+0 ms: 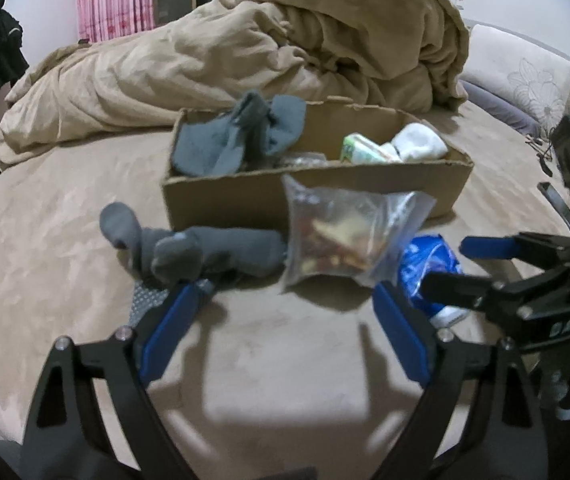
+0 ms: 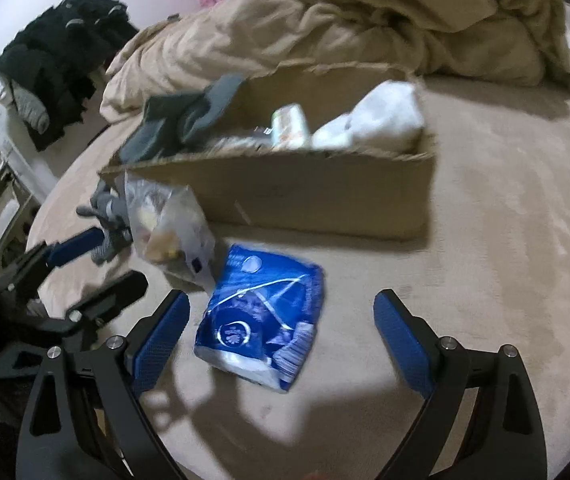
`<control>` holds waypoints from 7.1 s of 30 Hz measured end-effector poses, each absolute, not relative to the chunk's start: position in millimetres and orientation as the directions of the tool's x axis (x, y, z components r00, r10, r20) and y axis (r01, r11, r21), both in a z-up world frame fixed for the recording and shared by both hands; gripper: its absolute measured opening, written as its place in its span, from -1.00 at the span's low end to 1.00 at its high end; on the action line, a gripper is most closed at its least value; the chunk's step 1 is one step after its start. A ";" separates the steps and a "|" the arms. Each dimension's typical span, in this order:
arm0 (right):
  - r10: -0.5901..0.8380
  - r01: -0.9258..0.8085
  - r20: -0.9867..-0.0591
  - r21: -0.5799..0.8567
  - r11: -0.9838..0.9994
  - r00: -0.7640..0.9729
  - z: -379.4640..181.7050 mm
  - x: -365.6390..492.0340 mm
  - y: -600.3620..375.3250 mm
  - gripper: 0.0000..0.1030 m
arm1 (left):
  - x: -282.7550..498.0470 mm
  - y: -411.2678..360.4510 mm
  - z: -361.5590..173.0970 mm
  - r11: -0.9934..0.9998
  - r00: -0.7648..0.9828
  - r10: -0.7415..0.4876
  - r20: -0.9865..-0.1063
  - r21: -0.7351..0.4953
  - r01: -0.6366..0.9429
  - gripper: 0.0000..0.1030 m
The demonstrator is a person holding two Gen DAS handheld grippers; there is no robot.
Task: Organize objects
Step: 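Grasp the blue Vinda tissue pack with the right tool while the left grasps the snack bag, then lower the tissue pack and snack bag into the box and open both tools, then grasp the grey dotted glove beside the box with the right tool, then carry the dotted glove over the box and release it inside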
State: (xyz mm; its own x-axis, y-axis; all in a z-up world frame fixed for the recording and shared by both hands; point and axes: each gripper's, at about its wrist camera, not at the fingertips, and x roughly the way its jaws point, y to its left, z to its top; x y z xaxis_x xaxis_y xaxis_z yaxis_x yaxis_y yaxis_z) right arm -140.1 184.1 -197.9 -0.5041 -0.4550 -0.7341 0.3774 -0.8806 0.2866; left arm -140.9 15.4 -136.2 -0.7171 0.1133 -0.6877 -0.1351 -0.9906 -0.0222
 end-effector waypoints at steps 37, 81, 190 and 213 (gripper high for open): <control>-0.440 0.376 -0.644 0.246 -0.893 -0.625 -154.6 -121.1 219.5 -0.09 | -140.3 44.8 -114.7 -0.988 -0.722 0.142 -0.677 -0.058 -0.140 0.18; -0.561 0.470 -0.519 0.309 -0.827 -0.645 -91.3 -218.9 179.1 -0.06 | -231.4 -1.3 -71.4 -0.967 -0.745 0.217 -0.630 -0.241 -0.078 0.21; -0.490 0.403 -0.541 0.279 -0.872 -0.684 -115.6 -93.0 162.5 -0.55 | -92.5 -38.9 -71.9 -0.981 -0.740 0.095 -0.666 -0.189 0.044 0.81; -0.384 0.336 -0.478 0.185 -0.923 -0.790 -65.0 -181.9 203.5 -0.54 | -185.2 -17.2 -14.6 -0.989 -0.829 0.122 -0.546 -0.138 -0.055 0.81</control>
State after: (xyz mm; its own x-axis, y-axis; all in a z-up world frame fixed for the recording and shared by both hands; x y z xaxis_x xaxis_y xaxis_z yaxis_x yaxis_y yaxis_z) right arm -181.9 203.5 -65.0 -0.7904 -0.3835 -0.4776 0.3364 -0.9234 0.1848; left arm -185.2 -17.2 -14.6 -0.8286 0.1219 -0.5464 -0.0548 -0.9890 -0.1376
